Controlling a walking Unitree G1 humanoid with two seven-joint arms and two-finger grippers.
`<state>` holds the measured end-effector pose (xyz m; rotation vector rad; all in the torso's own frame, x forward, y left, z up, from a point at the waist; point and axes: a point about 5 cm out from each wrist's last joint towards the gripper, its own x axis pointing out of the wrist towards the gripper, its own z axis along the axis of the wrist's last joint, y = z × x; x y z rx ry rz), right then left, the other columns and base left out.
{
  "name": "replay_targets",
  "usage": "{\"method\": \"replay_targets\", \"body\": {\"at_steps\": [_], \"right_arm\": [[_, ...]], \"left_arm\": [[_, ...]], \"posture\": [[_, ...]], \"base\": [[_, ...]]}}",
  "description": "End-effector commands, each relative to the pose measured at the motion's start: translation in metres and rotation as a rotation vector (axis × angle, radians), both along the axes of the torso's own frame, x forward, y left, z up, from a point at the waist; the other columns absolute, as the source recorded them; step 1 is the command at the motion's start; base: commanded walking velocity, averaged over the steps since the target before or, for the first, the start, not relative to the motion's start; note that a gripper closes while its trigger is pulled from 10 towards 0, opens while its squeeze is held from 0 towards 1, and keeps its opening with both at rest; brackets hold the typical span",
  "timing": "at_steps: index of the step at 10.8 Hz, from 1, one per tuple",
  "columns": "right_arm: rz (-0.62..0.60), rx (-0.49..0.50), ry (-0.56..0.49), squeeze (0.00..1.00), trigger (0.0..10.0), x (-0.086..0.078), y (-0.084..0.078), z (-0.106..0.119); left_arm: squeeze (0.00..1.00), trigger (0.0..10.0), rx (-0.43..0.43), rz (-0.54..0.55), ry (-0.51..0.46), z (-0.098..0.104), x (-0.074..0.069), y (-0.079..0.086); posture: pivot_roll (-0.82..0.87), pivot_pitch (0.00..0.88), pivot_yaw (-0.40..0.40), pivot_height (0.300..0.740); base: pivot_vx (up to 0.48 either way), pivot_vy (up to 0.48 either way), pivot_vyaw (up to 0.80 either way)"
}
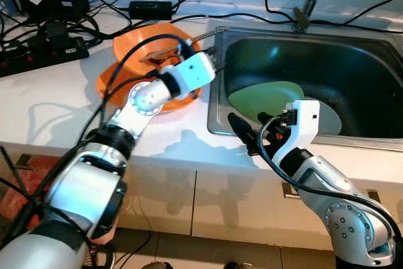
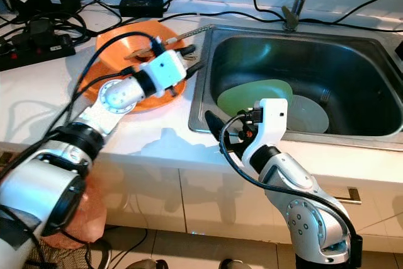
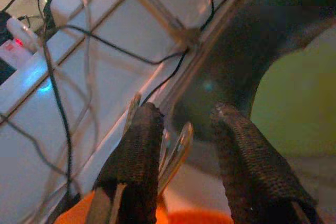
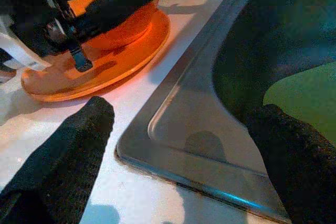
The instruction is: Kitchen organization
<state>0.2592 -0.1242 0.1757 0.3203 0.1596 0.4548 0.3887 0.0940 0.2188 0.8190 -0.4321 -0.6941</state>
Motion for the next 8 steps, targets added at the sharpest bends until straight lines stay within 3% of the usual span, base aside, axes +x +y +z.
{"method": "replay_targets", "body": {"at_steps": [1, 4, 5, 8], "right_arm": [[0.017, 0.003, -0.003, 0.0, 10.0, -0.004, 0.001, 0.002], [0.015, -0.005, 0.005, 0.0, 10.0, -0.006, 0.0, 0.002], [0.009, -0.006, 0.003, 0.0, 10.0, -0.006, -0.002, 0.002], [-0.003, -0.002, 0.004, 0.0, 10.0, -0.007, -0.002, 0.002]], "left_arm": [[1.0, 10.0, 0.031, 0.01, -0.004, -0.005, 0.0, 0.001], [1.0, 10.0, 0.094, 0.042, -0.056, -0.004, 0.002, -0.006], [0.0, 10.0, 0.123, 0.048, -0.076, -0.004, 0.003, -0.008], [0.0, 9.8, 0.161, 0.055, -0.091, -0.006, 0.003, -0.01]], "posture": [[-0.07, 0.107, -0.018, 0.74], [-0.08, 0.114, -0.019, 0.74], [-0.08, 0.117, -0.019, 0.74], [-0.08, 0.122, -0.011, 0.74]], "base": [[0.0, 0.0, 0.0], [0.0, 0.0, 0.0], [0.0, 0.0, 0.0], [0.0, 0.0, 0.0]]}}
